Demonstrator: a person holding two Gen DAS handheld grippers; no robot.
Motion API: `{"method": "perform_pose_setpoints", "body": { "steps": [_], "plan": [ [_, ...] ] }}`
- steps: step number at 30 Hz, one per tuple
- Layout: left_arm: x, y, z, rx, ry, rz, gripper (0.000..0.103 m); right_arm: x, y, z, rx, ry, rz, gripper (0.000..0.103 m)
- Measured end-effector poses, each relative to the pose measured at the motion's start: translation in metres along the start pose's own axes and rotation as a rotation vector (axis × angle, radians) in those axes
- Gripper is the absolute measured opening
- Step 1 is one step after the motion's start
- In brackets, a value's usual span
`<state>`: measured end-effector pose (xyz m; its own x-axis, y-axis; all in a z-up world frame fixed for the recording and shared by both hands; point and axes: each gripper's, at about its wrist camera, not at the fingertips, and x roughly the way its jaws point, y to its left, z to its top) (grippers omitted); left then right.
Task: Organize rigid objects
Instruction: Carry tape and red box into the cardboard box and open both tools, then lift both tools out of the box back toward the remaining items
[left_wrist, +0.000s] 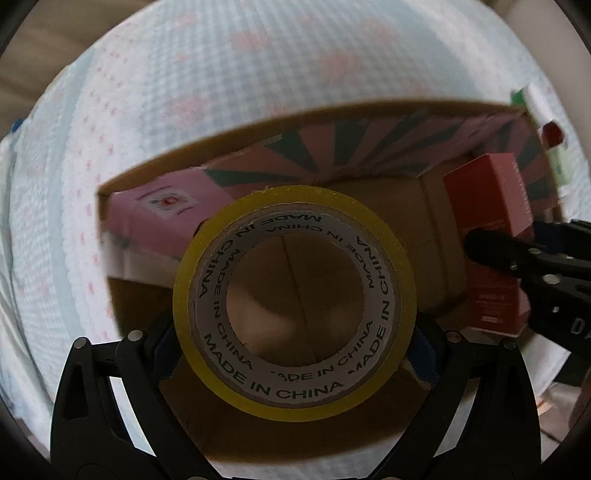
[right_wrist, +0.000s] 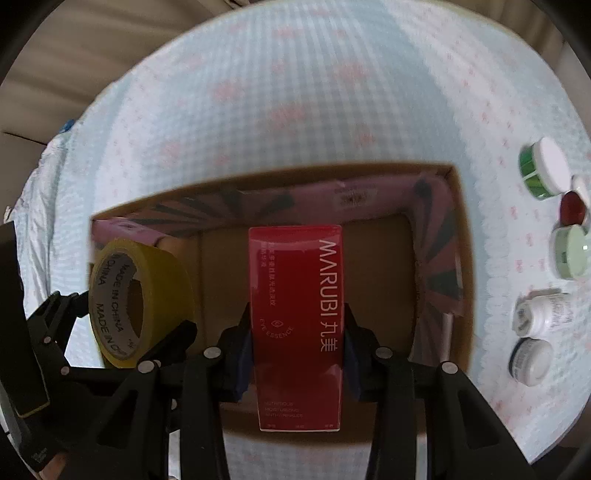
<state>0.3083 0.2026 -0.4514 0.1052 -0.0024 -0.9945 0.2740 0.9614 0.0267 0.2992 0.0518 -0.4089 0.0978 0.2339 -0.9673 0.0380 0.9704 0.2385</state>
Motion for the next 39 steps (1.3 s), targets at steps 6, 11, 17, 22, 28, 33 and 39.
{"method": "perform_pose_setpoints", "body": {
  "steps": [6,11,17,22,28,33,39],
  "plan": [
    [0.010,-0.005,0.003,0.035,0.027,0.012,0.097,0.019,-0.007,-0.002,0.011,0.030,0.010,0.037],
    [-0.001,0.000,0.006,0.044,-0.004,0.024,0.103,0.018,-0.005,-0.001,-0.012,0.018,0.030,0.040],
    [-0.016,-0.002,-0.001,0.070,-0.050,0.002,0.103,0.012,-0.024,-0.002,0.116,-0.011,0.133,0.103],
    [-0.025,0.001,-0.007,0.066,-0.058,0.000,0.103,0.001,-0.024,-0.009,0.107,-0.052,0.110,0.103],
    [-0.051,0.010,-0.015,0.034,-0.095,0.001,0.103,-0.009,-0.016,-0.017,0.089,-0.064,0.114,0.103],
    [-0.085,0.012,-0.029,0.002,-0.144,0.016,0.103,-0.022,-0.002,-0.020,0.070,-0.095,0.115,0.103],
    [-0.146,0.021,-0.055,-0.057,-0.221,0.024,0.103,-0.075,0.014,-0.042,0.029,-0.164,0.122,0.103]
  ]
}}
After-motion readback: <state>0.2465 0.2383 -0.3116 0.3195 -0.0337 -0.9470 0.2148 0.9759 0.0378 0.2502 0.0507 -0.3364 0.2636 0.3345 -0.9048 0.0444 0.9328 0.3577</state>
